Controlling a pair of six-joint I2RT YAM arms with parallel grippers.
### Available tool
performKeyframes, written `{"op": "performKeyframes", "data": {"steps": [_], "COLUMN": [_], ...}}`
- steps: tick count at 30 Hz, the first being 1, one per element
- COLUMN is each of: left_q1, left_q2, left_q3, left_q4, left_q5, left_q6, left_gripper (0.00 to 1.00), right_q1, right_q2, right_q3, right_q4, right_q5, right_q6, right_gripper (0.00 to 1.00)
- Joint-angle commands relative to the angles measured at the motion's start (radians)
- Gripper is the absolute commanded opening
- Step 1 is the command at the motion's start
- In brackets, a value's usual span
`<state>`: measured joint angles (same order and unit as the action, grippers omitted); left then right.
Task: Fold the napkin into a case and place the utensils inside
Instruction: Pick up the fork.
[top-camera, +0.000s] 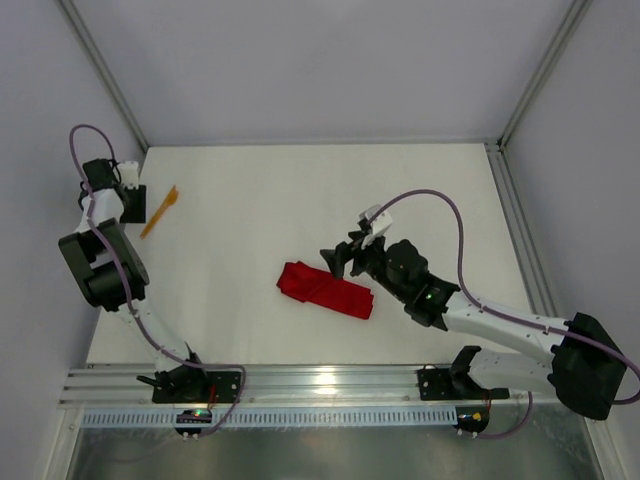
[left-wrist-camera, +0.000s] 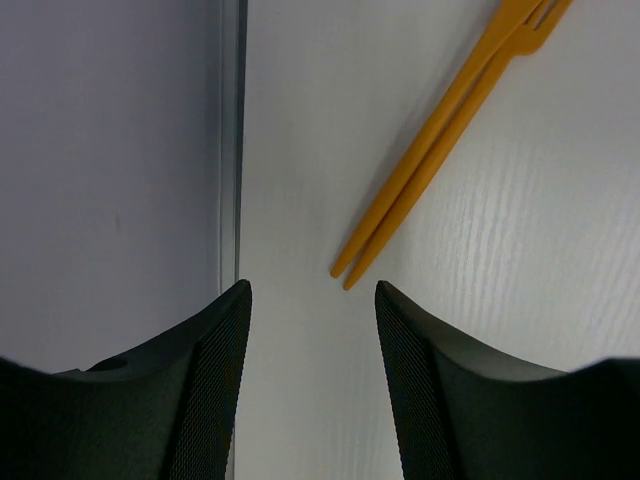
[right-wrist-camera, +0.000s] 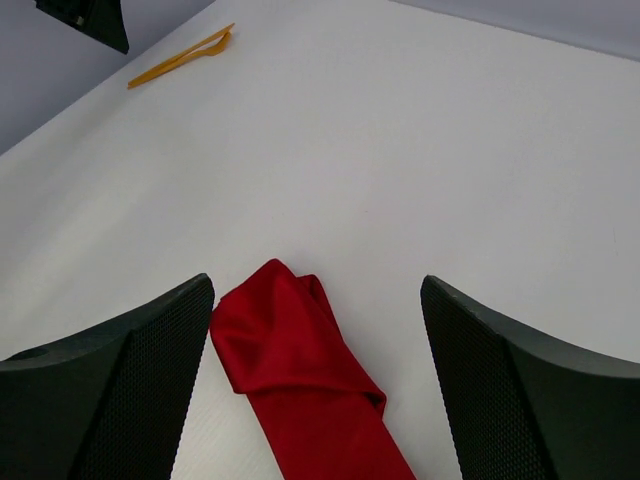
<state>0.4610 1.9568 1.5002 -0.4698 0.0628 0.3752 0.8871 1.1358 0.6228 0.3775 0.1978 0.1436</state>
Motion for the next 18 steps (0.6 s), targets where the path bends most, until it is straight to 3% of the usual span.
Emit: {"op": "performKeyframes", "data": {"steps": [1,8,10,14,18], "left_q1": [0.004,0.007,0.005,0.005,0.004], "left_q2": [0.022,0.142,0.169,0.134,0.1], "left_q3": [0.051,0.173,0.21,0.146,0.078], "left_q4": [0.0,-0.039,-0.081,-0.101,-0.087], "left_q5": [-0.018,0.011,0.055,0.178,0.215], "left_q6": [-0.001,0.039,0.037,0.051,0.106], "left_gripper": [0.55,0.54,0.49,0.45,0.41], "right_q1": [-0.051,-0.091,-0.091,-0.091,-0.091], "right_q2": [-0.045,0.004,0.027,0.051,0.09], "right_q3": [-0.061,-0.031,-0.026,0.009,0.029], "right_q4": [0.244,0.208,0.213,0.163,0.162], "right_q5": [-0.061,-0.124,-0.136,-0.149,-0.182], "right_q6": [0.083,0.079,0.067,0.042,0.042], "right_gripper": [0.89,0.9,0.9,0.89,0.88]}}
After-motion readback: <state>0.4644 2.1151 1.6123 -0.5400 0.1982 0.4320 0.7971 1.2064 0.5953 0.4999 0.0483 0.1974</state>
